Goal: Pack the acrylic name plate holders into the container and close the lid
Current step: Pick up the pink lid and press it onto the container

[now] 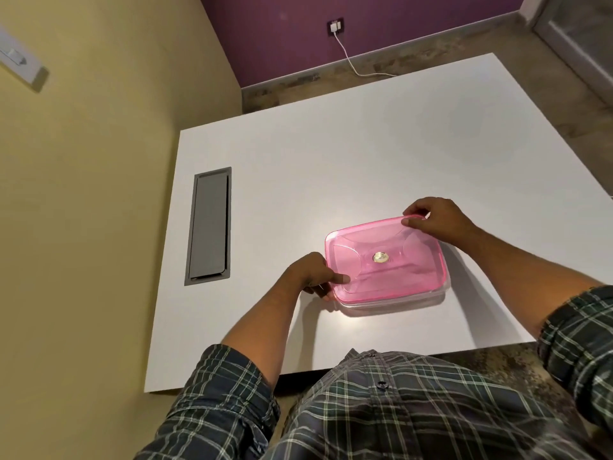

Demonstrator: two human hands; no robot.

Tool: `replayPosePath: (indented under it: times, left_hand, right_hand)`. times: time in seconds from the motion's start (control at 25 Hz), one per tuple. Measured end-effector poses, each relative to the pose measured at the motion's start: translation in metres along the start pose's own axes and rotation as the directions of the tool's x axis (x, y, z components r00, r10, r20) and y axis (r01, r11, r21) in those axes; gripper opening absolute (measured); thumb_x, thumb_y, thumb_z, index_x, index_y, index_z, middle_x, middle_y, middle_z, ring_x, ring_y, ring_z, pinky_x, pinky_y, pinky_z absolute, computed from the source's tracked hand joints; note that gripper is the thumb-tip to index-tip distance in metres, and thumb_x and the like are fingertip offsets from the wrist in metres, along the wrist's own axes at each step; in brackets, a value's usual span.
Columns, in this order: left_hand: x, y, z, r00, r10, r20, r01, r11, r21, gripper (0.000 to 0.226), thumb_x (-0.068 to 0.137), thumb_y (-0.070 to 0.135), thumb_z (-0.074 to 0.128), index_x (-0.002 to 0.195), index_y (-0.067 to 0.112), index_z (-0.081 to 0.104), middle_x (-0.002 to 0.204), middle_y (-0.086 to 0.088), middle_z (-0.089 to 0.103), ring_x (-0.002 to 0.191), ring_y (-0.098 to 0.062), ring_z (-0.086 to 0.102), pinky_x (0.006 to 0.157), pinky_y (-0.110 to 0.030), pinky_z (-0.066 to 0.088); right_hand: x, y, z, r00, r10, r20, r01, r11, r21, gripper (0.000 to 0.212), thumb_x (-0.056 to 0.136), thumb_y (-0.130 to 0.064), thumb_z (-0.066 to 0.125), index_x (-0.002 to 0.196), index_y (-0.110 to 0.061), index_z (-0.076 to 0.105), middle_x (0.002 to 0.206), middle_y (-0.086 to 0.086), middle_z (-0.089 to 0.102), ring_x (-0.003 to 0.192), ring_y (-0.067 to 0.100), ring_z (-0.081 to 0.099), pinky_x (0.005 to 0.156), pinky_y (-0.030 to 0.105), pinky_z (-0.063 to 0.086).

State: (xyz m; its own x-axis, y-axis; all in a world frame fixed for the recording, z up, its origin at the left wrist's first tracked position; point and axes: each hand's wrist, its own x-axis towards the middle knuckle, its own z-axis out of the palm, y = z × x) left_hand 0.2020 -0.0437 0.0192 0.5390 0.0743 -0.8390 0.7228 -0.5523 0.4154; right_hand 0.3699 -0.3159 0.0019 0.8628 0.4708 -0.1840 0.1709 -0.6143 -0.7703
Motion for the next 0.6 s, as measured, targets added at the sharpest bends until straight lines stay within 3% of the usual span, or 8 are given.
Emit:
replayPosePath:
  times: [0.2, 0.32, 0.44, 0.6]
  left_hand:
    - [-0.005, -0.002, 0.010, 0.996, -0.044, 0.078, 0.049, 0.997, -0.058, 0.060, 0.085, 0.046, 0.074, 0.115, -0.005, 0.063, 0.092, -0.017, 0.078, 0.073, -0.025, 0.075, 0.061, -0.026, 0.054]
    - [-0.009, -0.003, 0.019, 0.995, -0.037, 0.089, 0.053, 0.981, -0.187, 0.057, 0.091, 0.036, 0.071, 0.122, -0.009, 0.057, 0.101, -0.026, 0.074, 0.066, -0.023, 0.075, 0.060, -0.029, 0.058]
    - [-0.011, -0.001, 0.022, 0.999, -0.033, 0.030, 0.039, 0.971, -0.234, 0.055, 0.089, 0.030, 0.074, 0.122, -0.010, 0.055, 0.098, -0.030, 0.072, 0.055, -0.021, 0.072, 0.064, -0.031, 0.060]
    - [-0.011, 0.001, 0.017, 0.998, -0.032, -0.054, 0.015, 0.958, -0.287, 0.052, 0.087, 0.024, 0.077, 0.119, -0.010, 0.054, 0.094, -0.033, 0.071, 0.053, -0.025, 0.071, 0.063, -0.035, 0.061]
  right_hand:
    - [-0.007, 0.005, -0.007, 0.998, 0.047, 0.032, -0.044, 0.994, -0.100, 0.025, 0.081, -0.046, 0.078, 0.093, -0.024, 0.076, 0.092, -0.007, 0.073, 0.088, 0.010, 0.066, 0.074, 0.025, 0.050]
    - [-0.007, 0.008, -0.009, 0.972, 0.232, 0.038, -0.223, 0.961, -0.161, 0.044, 0.077, -0.064, 0.074, 0.087, -0.021, 0.074, 0.085, -0.001, 0.072, 0.077, 0.021, 0.068, 0.074, 0.037, 0.056]
    - [-0.006, 0.005, -0.009, 0.946, 0.323, 0.042, -0.319, 0.944, -0.082, 0.053, 0.076, -0.060, 0.077, 0.083, -0.008, 0.072, 0.080, 0.009, 0.073, 0.069, 0.029, 0.072, 0.070, 0.035, 0.057]
    - [0.003, -0.011, -0.008, 0.943, 0.333, -0.003, -0.332, 0.940, -0.082, 0.047, 0.081, -0.052, 0.077, 0.091, -0.006, 0.072, 0.089, 0.012, 0.074, 0.075, 0.034, 0.073, 0.080, 0.041, 0.057]
